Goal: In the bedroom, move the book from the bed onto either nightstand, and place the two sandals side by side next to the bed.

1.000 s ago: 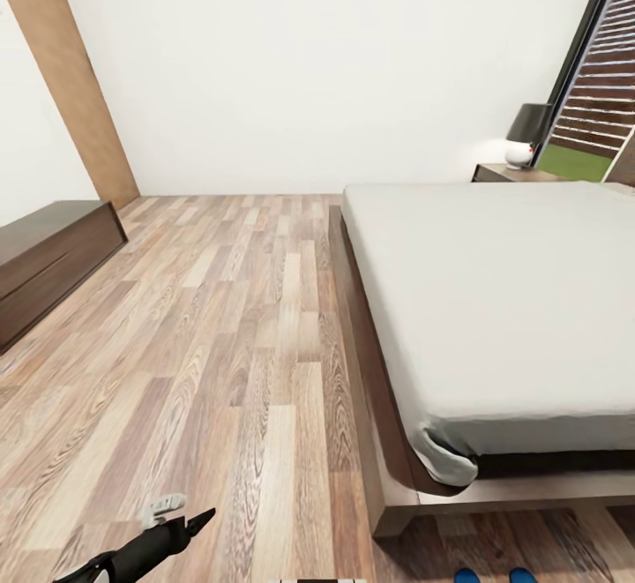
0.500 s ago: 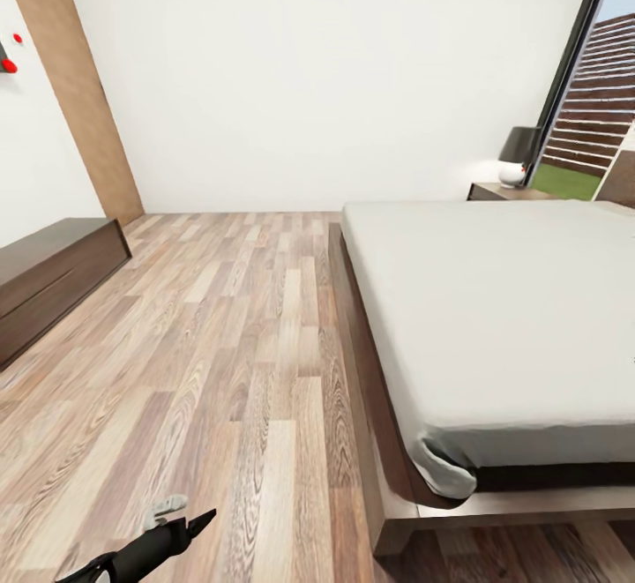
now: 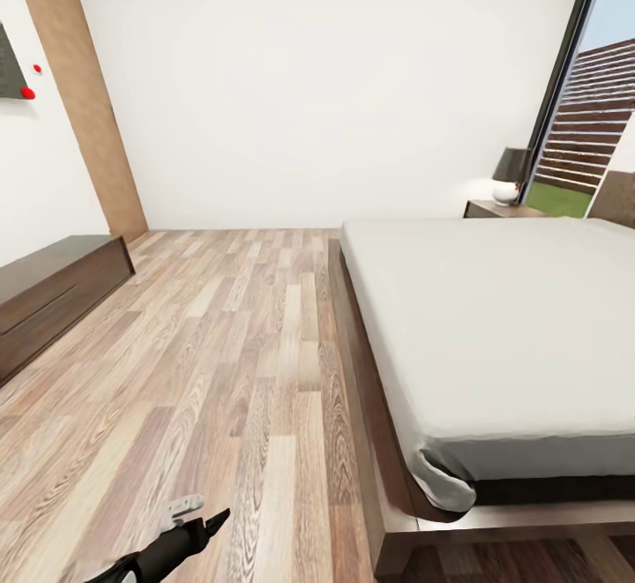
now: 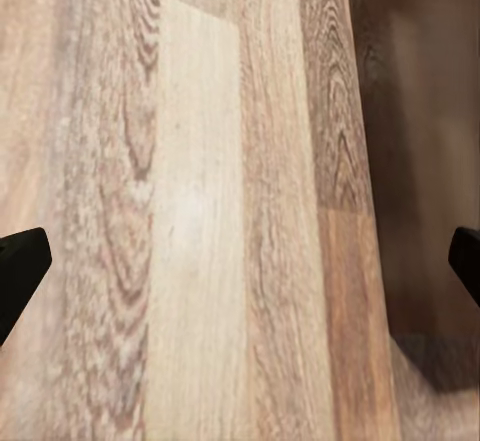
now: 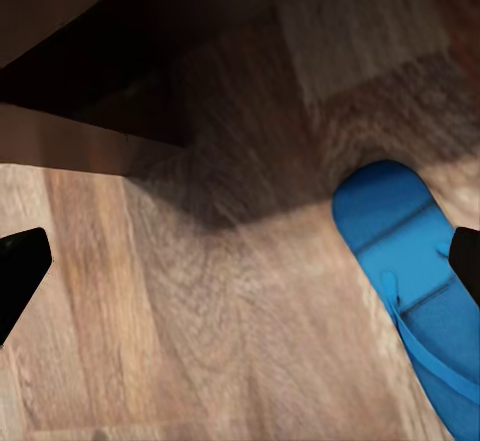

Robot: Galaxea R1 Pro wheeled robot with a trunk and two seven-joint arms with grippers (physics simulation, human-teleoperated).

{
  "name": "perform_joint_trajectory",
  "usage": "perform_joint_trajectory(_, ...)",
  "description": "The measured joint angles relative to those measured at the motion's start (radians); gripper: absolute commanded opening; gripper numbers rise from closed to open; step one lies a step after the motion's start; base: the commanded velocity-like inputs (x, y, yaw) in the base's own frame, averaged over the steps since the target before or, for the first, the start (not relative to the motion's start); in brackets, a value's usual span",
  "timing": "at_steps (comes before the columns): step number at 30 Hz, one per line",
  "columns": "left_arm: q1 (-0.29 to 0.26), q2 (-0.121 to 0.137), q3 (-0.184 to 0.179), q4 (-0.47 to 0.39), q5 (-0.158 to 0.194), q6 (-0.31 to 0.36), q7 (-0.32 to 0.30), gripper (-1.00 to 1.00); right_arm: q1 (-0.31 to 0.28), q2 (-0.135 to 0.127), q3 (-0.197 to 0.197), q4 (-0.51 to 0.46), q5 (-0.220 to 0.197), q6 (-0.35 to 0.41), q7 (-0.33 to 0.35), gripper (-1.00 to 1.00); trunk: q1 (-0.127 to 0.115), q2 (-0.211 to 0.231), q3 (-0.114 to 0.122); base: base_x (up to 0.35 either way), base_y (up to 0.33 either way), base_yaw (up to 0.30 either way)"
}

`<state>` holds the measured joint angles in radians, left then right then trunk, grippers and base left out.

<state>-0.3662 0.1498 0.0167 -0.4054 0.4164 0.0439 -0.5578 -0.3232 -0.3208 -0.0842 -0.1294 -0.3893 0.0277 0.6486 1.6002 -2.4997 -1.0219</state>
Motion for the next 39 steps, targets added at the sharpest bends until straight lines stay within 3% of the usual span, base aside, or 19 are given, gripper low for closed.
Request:
perform_joint_trajectory(22,0.0,-0.012,-0.001,0.001,0.0,-0.005,0.01,1.0,0.0,0.001,0.0,0.0,0.0,-0.001,0.002,1.0,-0.084,0.154,0.069,0.0,0.0,-0.003)
perform_joint_trajectory(39,0.0,-0.012,0.0,0.0,0.0,-0.005,0.01,1.0,0.0,0.001,0.001,-0.002,0.0,0.0,0.004,1.0,-0.149,0.273,0.124,0.0,0.0,-0.143)
